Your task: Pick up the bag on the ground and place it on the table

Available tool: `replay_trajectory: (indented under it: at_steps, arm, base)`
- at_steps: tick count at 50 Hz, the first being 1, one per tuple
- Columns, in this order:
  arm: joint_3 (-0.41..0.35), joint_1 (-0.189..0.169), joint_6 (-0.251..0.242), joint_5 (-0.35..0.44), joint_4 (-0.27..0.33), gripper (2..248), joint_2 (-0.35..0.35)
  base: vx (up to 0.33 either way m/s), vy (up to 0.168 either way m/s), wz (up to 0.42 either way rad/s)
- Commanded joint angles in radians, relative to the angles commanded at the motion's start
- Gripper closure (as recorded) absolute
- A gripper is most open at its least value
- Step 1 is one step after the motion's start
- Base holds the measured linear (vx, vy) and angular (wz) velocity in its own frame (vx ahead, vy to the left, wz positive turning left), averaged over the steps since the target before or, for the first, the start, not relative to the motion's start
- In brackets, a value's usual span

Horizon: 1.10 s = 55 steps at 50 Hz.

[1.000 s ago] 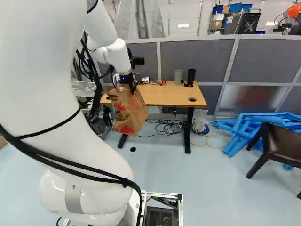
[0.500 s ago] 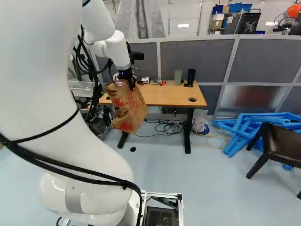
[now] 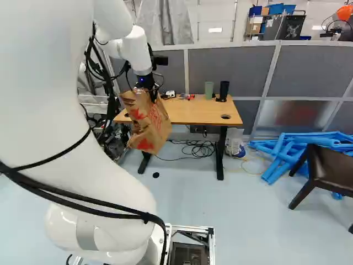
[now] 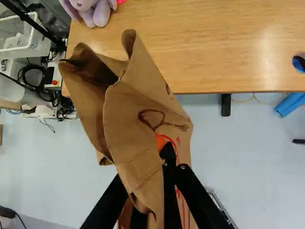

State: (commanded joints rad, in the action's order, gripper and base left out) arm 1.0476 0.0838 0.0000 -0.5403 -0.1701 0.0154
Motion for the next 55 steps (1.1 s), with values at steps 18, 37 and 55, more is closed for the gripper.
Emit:
replay_trajectory:
  at_steps: [18, 37, 55]
  arm:
    - [0.043, -0.002, 0.000, -0.075, 0.000, 225, -0.006]
    - [0.088, -0.004, 0.000, -0.147, 0.000, 225, -0.011]
    - [0.093, -0.005, 0.000, -0.151, 0.000, 225, -0.013]
  base:
    - [0.000, 0.000, 0.000]
    - [0.000, 0.000, 0.000]
    - [0.035, -0.003, 0.036]
